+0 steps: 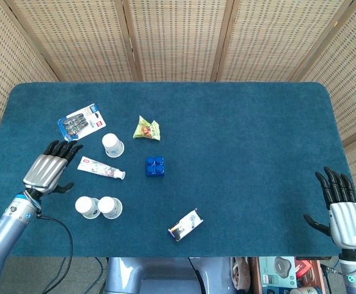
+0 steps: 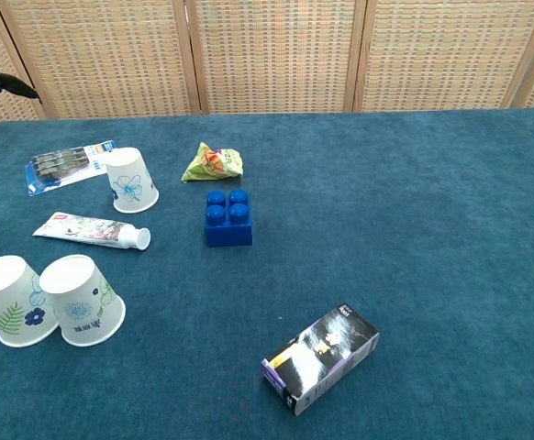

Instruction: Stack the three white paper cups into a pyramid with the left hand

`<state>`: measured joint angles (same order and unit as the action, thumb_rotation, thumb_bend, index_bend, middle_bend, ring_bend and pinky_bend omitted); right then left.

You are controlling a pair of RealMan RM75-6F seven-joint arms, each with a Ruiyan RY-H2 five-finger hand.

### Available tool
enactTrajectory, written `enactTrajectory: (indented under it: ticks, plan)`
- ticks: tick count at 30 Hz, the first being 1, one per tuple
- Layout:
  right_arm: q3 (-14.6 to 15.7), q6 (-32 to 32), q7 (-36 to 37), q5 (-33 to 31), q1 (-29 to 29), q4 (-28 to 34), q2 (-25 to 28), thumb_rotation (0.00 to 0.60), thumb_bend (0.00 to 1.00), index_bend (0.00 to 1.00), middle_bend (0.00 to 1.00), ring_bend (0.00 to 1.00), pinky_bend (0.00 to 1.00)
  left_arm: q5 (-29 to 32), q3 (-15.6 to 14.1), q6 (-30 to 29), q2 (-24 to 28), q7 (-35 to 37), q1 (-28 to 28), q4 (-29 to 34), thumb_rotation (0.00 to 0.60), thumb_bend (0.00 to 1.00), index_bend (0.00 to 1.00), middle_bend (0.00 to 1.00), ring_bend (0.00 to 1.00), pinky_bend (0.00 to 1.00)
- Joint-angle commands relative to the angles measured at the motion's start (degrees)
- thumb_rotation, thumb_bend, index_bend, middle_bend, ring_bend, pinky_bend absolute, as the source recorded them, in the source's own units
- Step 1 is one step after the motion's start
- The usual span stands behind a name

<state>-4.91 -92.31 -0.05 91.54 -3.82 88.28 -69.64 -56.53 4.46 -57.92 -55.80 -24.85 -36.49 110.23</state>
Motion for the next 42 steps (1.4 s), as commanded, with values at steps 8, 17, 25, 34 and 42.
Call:
enactTrajectory:
  ticks: [8, 17, 25, 34, 42]
  plan:
    - [-0.1, 0.9, 0.0, -0.5, -0.4, -0.5, -0.3, 0.6, 0.1, 0.0, 0.0, 0.0, 0.0, 17.9, 4.4, 4.4, -5.7, -8.9, -10.0, -8.4, 0.6, 0.29, 0.02, 0.03, 0.0, 0.0]
    - [-0.1, 1.3, 0.0, -0.7, -0.7, -0.9, -0.6, 0.6, 0.1, 0.0, 0.0, 0.0, 0.0, 32.5, 4.1, 6.8, -11.9, -16.2, -17.9, -17.3, 0.6, 0.29, 0.02, 0.04, 0.0, 0.0]
    - [-0.1, 1.8, 0.4, -1.1, -0.8, -1.2, -0.7, 0.6, 0.1, 0.0, 0.0, 0.0, 0.0, 39.9, 3.2, 8.6, -18.4, -19.6, -22.4, -24.9, 0.6, 0.29, 0.02, 0.05, 0.0, 0.0]
    - [0.0, 2.0, 0.6, -1.3, -0.9, -1.4, -0.9, 0.6, 0.1, 0.0, 0.0, 0.0, 0.0, 44.3, 2.0, 8.7, -25.1, -22.4, -25.7, -31.6, 0.6, 0.29, 0.07, 0.1, 0.0, 0.0]
    - [-0.2, 1.9, 1.7, -1.5, -0.9, -1.5, -0.6, 0.6, 0.1, 0.0, 0.0, 0.0, 0.0, 45.2, 2.5, 8.6, -28.7, -22.9, -27.0, -35.7, 0.6, 0.29, 0.08, 0.11, 0.0, 0.0]
